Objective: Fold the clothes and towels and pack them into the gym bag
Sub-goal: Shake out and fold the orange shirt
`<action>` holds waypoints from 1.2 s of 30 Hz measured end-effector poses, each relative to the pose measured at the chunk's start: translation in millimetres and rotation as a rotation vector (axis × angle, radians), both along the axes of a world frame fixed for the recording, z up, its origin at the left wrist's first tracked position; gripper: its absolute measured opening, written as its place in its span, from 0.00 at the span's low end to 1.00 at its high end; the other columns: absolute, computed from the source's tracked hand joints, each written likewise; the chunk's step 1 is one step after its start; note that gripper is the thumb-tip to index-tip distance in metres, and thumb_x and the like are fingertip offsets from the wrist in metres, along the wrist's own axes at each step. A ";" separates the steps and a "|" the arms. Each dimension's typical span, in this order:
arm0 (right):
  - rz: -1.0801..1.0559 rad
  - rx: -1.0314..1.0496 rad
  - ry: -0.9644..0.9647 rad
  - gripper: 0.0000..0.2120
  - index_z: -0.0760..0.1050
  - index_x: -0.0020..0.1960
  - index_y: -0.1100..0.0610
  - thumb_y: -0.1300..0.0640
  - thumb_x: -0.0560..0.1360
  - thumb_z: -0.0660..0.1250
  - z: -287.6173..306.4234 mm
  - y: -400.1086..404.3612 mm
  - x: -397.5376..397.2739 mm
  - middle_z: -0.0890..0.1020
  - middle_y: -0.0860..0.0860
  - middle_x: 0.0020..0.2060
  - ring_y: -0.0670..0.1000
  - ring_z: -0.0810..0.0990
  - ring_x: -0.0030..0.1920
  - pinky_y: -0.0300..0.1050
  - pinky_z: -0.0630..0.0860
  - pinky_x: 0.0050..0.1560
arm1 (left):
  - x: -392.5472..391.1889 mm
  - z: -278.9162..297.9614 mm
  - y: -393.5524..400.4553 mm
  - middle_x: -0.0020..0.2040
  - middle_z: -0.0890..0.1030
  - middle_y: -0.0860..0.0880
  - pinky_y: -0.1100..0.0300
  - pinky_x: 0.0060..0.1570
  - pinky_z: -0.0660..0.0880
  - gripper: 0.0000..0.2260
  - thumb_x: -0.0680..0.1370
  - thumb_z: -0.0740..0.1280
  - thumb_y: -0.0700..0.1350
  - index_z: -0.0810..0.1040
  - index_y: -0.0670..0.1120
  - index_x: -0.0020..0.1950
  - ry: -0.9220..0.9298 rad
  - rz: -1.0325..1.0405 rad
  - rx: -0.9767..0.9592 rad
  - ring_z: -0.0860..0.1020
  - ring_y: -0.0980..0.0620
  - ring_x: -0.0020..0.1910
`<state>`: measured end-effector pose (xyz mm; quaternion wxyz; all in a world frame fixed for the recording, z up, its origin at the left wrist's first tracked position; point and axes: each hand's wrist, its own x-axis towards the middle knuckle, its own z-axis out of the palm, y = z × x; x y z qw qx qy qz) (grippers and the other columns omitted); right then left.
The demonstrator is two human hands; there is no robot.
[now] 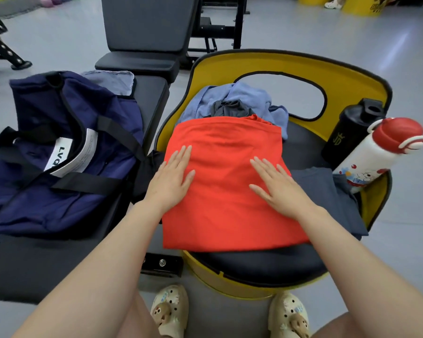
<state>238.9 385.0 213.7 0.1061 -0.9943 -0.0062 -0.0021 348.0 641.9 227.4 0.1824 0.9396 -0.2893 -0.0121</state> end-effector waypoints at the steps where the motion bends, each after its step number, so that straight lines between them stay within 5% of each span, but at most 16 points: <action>1: 0.034 -0.017 0.017 0.30 0.44 0.78 0.50 0.44 0.82 0.52 -0.5 1.2 -6.6 0.48 0.46 0.78 0.46 0.44 0.77 0.41 0.39 0.74 | -4.0 0.5 3.5 0.79 0.50 0.52 0.54 0.74 0.50 0.27 0.83 0.54 0.50 0.45 0.49 0.78 0.018 0.027 -0.043 0.49 0.53 0.77; 7: 0.135 -0.067 0.133 0.31 0.43 0.78 0.49 0.41 0.81 0.52 -3.0 4.2 -39.3 0.48 0.45 0.78 0.45 0.44 0.77 0.42 0.39 0.74 | -29.5 -2.7 17.0 0.78 0.51 0.51 0.56 0.75 0.52 0.27 0.82 0.55 0.50 0.48 0.49 0.78 0.071 -0.131 0.058 0.49 0.53 0.77; 12: 0.189 -0.136 0.214 0.50 0.41 0.78 0.48 0.22 0.63 0.28 -4.5 -5.5 -59.6 0.46 0.41 0.76 0.42 0.41 0.76 0.39 0.37 0.73 | -64.6 -11.7 17.7 0.79 0.46 0.51 0.57 0.73 0.48 0.31 0.81 0.56 0.56 0.43 0.50 0.78 0.042 -0.359 0.314 0.46 0.53 0.77; 18: 0.268 -0.234 0.311 0.53 0.43 0.78 0.48 0.21 0.61 0.26 -9.6 -14.2 -80.4 0.44 0.43 0.75 0.43 0.39 0.73 0.43 0.36 0.72 | -85.8 -42.3 34.6 0.76 0.34 0.51 0.50 0.74 0.42 0.43 0.76 0.63 0.59 0.34 0.50 0.76 -0.102 -0.447 0.684 0.37 0.50 0.76; 20: 0.286 -0.282 0.308 0.47 0.55 0.77 0.52 0.24 0.68 0.35 -7.4 -13.5 -86.8 0.56 0.48 0.76 0.49 0.54 0.76 0.48 0.46 0.72 | -89.4 -49.0 36.5 0.73 0.29 0.51 0.48 0.74 0.43 0.45 0.76 0.65 0.55 0.30 0.50 0.75 -0.135 -0.419 0.696 0.33 0.51 0.74; 22: 0.312 -0.352 0.223 0.33 0.70 0.71 0.54 0.35 0.74 0.53 -9.8 -14.2 -91.9 0.73 0.52 0.68 0.55 0.73 0.67 0.53 0.62 0.66 | -92.9 -53.2 35.8 0.71 0.26 0.50 0.47 0.75 0.45 0.44 0.78 0.64 0.47 0.26 0.50 0.71 -0.174 -0.391 0.676 0.29 0.52 0.71; 24: 0.360 -0.407 0.099 0.29 0.75 0.66 0.55 0.43 0.69 0.71 -14.8 -16.5 -93.8 0.78 0.53 0.64 0.56 0.78 0.62 0.55 0.70 0.62 | -94.6 -55.1 34.6 0.70 0.25 0.50 0.47 0.75 0.46 0.43 0.76 0.60 0.36 0.25 0.50 0.70 -0.179 -0.375 0.655 0.30 0.50 0.72; 26: 0.365 -0.402 0.057 0.37 0.76 0.65 0.55 0.47 0.59 0.81 -16.9 -15.9 -94.0 0.79 0.53 0.63 0.55 0.79 0.61 0.54 0.73 0.59 | -94.3 -55.0 33.2 0.71 0.26 0.51 0.48 0.74 0.46 0.43 0.74 0.58 0.31 0.27 0.50 0.72 -0.167 -0.366 0.626 0.34 0.49 0.75; 31: 0.314 -0.411 0.007 0.40 0.78 0.62 0.56 0.58 0.51 0.84 -21.4 -15.9 -93.0 0.80 0.53 0.60 0.55 0.81 0.58 0.52 0.76 0.56 | -90.4 -51.5 34.2 0.77 0.36 0.52 0.52 0.74 0.45 0.35 0.77 0.56 0.36 0.39 0.51 0.78 -0.086 -0.336 0.539 0.39 0.52 0.77; 36: 0.248 -0.337 -0.059 0.35 0.80 0.60 0.59 0.70 0.54 0.81 -16.7 -16.1 -97.1 0.82 0.55 0.57 0.55 0.82 0.55 0.52 0.79 0.51 | -83.4 -43.8 45.7 0.79 0.45 0.50 0.57 0.73 0.53 0.31 0.79 0.59 0.37 0.48 0.49 0.78 -0.005 -0.278 0.398 0.47 0.53 0.77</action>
